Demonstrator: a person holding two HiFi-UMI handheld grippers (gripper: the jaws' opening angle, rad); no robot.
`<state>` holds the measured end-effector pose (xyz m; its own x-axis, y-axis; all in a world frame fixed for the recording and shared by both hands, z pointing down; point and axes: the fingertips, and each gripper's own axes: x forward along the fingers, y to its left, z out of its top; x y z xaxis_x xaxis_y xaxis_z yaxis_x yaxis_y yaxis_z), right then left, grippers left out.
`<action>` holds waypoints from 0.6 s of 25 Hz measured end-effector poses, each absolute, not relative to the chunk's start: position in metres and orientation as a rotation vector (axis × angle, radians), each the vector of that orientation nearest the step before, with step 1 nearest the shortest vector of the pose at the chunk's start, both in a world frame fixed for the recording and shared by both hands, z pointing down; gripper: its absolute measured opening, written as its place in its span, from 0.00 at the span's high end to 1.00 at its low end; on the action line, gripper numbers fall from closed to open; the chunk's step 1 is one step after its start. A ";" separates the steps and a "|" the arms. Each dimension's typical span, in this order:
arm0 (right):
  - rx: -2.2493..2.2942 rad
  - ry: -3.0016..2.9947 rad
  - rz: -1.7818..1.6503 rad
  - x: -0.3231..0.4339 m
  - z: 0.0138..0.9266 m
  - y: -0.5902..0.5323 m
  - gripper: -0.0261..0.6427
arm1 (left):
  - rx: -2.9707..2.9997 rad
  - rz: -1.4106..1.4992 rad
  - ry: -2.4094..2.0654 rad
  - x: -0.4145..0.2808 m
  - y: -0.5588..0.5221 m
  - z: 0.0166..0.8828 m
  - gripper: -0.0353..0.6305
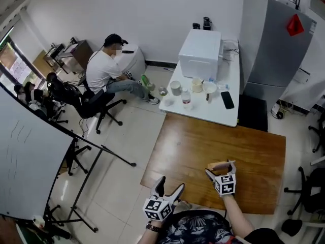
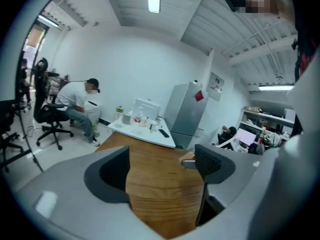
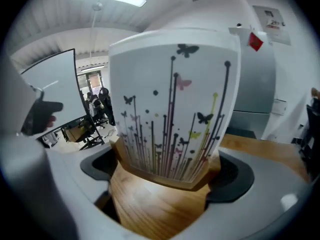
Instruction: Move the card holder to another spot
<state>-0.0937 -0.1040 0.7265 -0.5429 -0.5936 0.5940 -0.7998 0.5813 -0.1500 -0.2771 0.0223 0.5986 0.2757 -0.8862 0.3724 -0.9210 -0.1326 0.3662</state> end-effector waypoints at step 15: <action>0.851 -2.191 0.571 -0.275 0.893 -0.164 0.14 | 1.854 -0.096 -1.764 -0.317 0.149 0.589 0.94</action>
